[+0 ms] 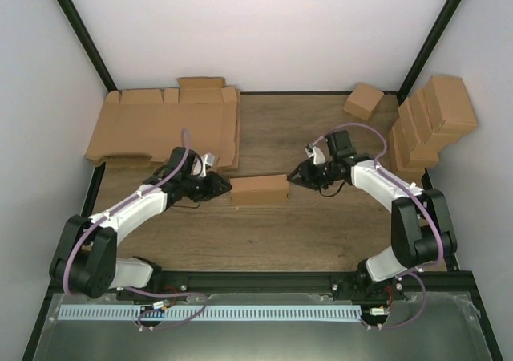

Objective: Fold the paper box

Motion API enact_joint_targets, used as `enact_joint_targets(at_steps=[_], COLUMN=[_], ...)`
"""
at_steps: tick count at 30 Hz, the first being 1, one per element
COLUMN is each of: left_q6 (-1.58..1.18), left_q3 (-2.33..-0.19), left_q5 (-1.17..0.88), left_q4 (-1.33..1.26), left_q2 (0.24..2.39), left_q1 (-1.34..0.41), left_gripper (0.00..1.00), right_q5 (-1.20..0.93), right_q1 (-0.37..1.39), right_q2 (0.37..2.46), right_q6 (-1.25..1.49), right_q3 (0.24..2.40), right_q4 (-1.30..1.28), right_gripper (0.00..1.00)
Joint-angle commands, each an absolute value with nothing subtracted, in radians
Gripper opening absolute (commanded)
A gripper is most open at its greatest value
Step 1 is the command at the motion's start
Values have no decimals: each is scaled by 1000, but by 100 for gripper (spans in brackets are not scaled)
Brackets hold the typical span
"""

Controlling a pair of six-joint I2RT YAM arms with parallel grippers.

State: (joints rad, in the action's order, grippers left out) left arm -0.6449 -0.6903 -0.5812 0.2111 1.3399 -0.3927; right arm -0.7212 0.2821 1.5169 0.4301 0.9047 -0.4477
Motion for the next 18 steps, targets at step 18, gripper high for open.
enact_joint_targets(at_steps=[18], left_q6=[-628], left_q3=[-640], left_q5=[-572], left_q4=[187], left_q2=[1370], left_q1=[-390], left_gripper=[10], right_q5=[-736], right_q1=[285], right_q2=[1549], right_q6=[408], right_q3=[822], right_q4=[-325], right_gripper=[17])
